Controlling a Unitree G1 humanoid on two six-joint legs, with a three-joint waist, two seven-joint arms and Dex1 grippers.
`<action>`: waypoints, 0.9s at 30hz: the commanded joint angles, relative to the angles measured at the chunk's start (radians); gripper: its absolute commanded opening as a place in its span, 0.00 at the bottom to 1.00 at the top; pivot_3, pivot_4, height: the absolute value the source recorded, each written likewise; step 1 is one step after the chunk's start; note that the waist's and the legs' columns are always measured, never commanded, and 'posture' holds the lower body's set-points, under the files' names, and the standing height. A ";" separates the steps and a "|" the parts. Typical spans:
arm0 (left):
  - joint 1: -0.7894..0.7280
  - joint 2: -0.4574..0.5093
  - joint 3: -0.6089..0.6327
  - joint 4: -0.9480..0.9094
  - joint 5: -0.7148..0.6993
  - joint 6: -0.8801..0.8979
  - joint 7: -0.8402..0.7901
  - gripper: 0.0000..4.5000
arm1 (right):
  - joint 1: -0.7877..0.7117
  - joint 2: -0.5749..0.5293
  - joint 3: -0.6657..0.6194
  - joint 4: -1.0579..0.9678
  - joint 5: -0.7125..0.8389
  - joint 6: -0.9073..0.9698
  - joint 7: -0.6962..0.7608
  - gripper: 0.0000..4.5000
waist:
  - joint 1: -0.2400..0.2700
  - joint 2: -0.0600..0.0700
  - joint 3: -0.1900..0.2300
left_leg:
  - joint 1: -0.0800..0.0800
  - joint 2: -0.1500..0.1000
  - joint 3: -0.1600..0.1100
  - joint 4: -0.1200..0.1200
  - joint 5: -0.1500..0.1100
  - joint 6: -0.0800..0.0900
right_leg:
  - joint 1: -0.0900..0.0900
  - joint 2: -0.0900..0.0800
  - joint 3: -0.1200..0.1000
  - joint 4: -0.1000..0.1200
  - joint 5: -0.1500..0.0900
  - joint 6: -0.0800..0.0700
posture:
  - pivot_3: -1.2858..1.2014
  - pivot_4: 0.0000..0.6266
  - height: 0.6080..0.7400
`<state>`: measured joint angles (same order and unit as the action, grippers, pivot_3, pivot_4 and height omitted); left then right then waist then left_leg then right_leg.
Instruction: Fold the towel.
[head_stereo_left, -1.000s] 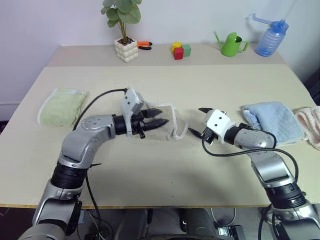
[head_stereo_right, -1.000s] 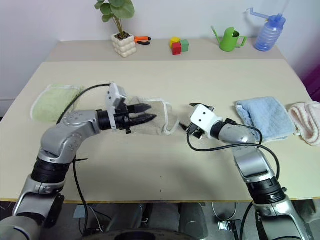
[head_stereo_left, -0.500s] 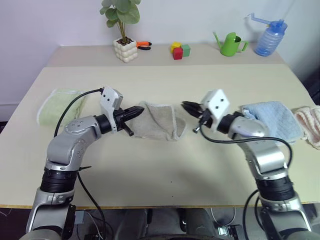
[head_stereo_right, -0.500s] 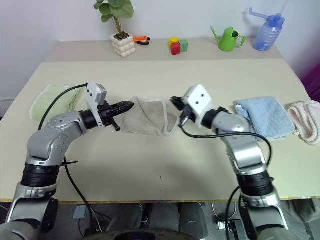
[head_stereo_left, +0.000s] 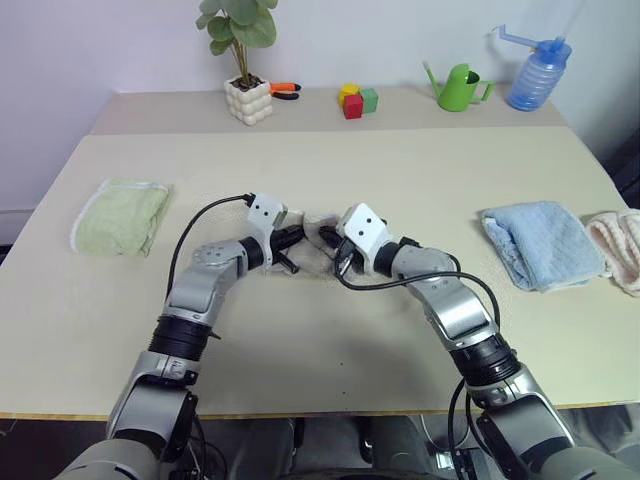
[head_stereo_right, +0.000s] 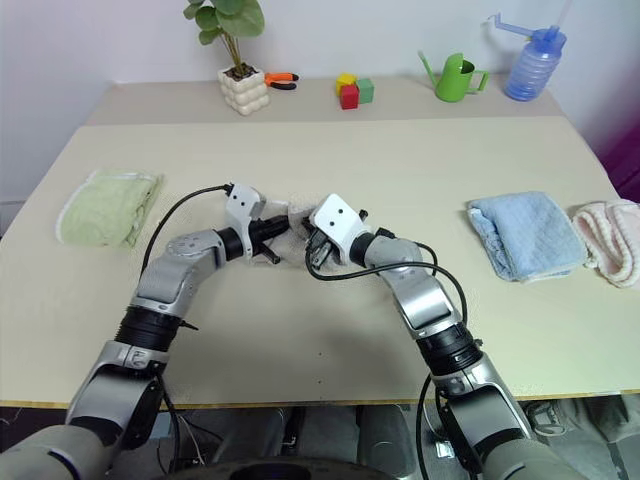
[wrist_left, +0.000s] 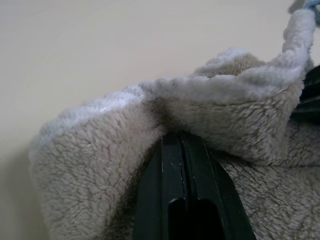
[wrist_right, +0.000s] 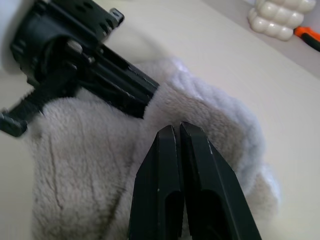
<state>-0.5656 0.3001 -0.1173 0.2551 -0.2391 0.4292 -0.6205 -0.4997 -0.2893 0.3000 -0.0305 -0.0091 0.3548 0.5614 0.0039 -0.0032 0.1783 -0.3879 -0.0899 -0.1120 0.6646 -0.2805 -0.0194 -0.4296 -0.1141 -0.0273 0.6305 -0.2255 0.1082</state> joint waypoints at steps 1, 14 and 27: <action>0.003 -0.011 0.003 0.025 0.024 -0.018 0.014 0.00 | 0.000 0.010 -0.005 0.028 -0.024 -0.014 -0.028 0.03 | 0.002 0.000 0.000 | 0.000 0.000 0.000 0.000 0.000 0.000 | 0.000 0.000 0.000 0.000 0.000 0.000 | 0.52 0.24 0.94; 0.088 -0.017 0.058 -0.038 -0.010 -0.045 0.017 0.00 | 0.044 -0.028 -0.062 0.115 -0.035 -0.026 -0.055 0.03 | 0.001 0.000 -0.003 | 0.003 0.000 0.000 0.000 0.000 0.000 | 0.003 0.000 0.000 0.000 0.000 0.000 | 0.52 0.24 0.94; 0.212 0.095 0.259 -0.384 -0.213 0.104 -0.003 0.29 | 0.082 -0.149 -0.272 -0.239 0.200 0.221 0.062 0.95 | -0.004 0.000 -0.002 | 0.000 0.001 0.000 0.000 0.000 0.001 | 0.000 0.000 0.000 0.000 0.000 0.000 | 0.52 0.24 0.94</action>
<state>-0.3633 0.3753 0.1307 -0.0848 -0.4294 0.5240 -0.6043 -0.4108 -0.4353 0.0552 -0.2129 0.1525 0.5417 0.6204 -0.0002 -0.0035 0.1763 -0.3877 -0.0891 -0.1124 0.6646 -0.2812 -0.0182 -0.4293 -0.1139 -0.0273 0.6304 -0.2256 0.1081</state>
